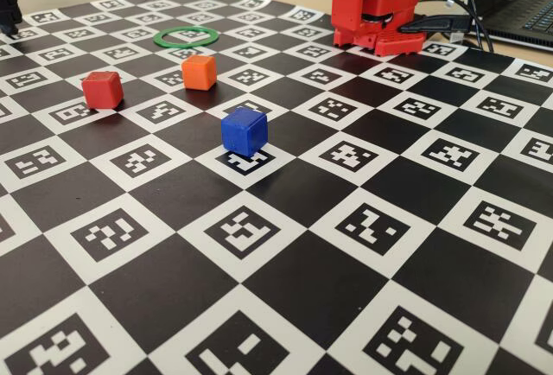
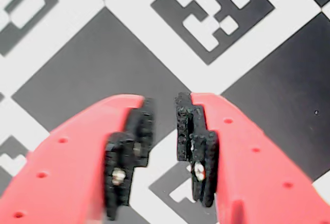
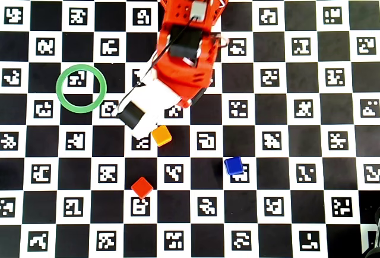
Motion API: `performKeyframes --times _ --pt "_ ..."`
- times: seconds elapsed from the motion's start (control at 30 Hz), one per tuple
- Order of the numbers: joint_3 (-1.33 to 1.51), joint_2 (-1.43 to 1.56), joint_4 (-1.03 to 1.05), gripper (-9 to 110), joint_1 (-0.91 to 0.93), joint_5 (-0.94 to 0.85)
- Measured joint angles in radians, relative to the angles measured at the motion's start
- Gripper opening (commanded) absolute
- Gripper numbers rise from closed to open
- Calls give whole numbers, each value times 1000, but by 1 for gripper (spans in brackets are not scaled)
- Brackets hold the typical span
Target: Grab the red cube then put it in the green circle then put the blue cube on top and finally the orange cube on top
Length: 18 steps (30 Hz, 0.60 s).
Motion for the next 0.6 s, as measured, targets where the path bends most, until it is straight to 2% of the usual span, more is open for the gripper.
performKeyframes --times 0.27,0.6 --pt "-160 -127 11 19 2 219" --pt "-408 -339 71 30 2 581"
